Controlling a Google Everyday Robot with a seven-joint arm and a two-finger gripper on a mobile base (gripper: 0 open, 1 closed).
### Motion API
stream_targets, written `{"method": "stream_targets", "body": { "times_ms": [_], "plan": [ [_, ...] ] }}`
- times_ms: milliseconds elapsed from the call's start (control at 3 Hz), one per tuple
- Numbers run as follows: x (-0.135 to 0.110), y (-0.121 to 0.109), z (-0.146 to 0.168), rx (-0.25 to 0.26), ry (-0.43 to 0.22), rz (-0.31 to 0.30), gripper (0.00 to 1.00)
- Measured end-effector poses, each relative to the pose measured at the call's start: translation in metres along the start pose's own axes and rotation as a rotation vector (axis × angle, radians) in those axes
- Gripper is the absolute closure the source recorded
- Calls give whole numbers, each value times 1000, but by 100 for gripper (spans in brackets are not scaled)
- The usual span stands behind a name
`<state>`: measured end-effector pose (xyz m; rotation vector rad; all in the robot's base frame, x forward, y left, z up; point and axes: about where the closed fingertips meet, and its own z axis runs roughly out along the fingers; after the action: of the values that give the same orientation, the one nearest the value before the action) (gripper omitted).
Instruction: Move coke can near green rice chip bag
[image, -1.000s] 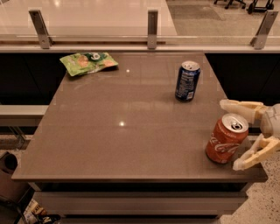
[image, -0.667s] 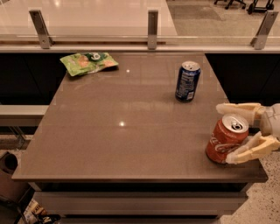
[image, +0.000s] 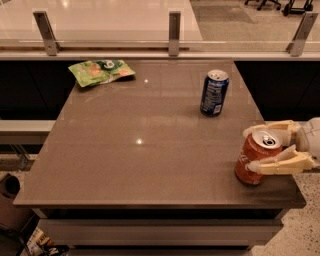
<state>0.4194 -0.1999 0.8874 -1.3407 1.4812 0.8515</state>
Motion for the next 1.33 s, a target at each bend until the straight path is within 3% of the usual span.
{"method": "stream_targets", "body": {
  "times_ms": [333, 667, 1333],
  "plan": [
    [-1, 0, 2, -3, 0, -2, 92],
    [-2, 0, 3, -5, 0, -3, 100],
    [-21, -29, 5, 23, -30, 20, 100]
  ]
}}
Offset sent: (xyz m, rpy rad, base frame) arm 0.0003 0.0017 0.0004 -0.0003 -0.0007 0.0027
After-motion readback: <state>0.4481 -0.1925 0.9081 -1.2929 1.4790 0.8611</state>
